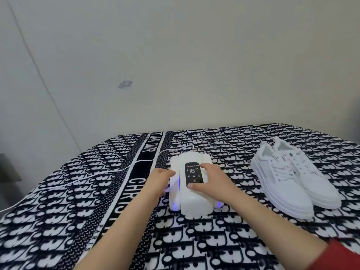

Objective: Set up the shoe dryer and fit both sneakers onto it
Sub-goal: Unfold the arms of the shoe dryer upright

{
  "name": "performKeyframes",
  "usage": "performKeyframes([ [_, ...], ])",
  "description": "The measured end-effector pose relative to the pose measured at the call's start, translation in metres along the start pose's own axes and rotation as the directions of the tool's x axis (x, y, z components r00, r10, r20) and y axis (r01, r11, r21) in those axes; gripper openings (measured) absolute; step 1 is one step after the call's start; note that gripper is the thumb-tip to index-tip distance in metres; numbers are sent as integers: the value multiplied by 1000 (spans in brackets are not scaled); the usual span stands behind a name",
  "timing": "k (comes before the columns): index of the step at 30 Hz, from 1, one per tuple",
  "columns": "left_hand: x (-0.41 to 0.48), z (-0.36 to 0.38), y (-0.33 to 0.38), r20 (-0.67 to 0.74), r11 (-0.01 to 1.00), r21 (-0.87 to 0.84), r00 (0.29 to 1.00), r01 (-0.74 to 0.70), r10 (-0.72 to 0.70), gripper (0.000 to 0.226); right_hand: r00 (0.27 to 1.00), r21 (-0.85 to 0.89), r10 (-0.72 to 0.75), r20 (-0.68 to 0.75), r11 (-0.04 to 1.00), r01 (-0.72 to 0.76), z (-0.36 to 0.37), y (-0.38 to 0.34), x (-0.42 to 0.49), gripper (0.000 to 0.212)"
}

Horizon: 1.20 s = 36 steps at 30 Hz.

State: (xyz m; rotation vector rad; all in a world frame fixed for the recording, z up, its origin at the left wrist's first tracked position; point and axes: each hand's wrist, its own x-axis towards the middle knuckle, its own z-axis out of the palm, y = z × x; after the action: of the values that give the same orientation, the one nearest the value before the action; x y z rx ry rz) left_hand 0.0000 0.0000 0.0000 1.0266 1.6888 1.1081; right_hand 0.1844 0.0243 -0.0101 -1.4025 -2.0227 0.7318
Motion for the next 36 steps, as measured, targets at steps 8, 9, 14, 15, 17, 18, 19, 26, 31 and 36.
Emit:
performKeyframes([
  [8, -2, 4, -11, 38, 985, 158, 996, 70, -76, 35, 999, -64, -31, -33, 998, 28, 14, 0, -3, 58],
  [9, -2, 4, -13, 54, 984, 167, 996, 64, -74, 36, 999, -81, -28, -19, 996, 27, 14, 0, -3, 65],
  [14, -5, 7, -16, 99, 981, 171, 989, 95, -113, 56, 999, -118, -18, 27, 993, 21, 16, -1, -9, 90],
  [15, -6, 8, -16, 101, 982, 164, 988, 97, -114, 58, 999, -113, -23, 31, 993, 26, 15, -1, -9, 92],
  [17, -9, 8, -14, 95, 979, 177, 989, 98, -116, 45, 999, -118, -37, 27, 992, 40, 14, -1, -10, 88],
  [18, -10, 8, -13, 95, 976, 189, 987, 110, -129, 35, 999, -128, -46, 21, 991, 48, 14, -1, -11, 85],
  [19, -10, 9, -13, 97, 973, 196, 985, 118, -139, 29, 999, -134, -51, 18, 989, 53, 14, -1, -11, 84],
  [26, -7, 12, -12, 77, 973, 179, 984, 143, -158, 40, 998, -147, -62, 9, 987, 63, 14, -1, -12, 83],
  [31, -4, 14, -8, 44, 972, 167, 983, 166, -176, 20, 998, -177, -60, 9, 982, 61, 15, 1, -10, 88],
  [36, -6, 13, -7, 55, 973, 105, 976, 205, -211, 27, 999, -203, -53, 0, 978, 52, 16, 3, -9, 96],
])
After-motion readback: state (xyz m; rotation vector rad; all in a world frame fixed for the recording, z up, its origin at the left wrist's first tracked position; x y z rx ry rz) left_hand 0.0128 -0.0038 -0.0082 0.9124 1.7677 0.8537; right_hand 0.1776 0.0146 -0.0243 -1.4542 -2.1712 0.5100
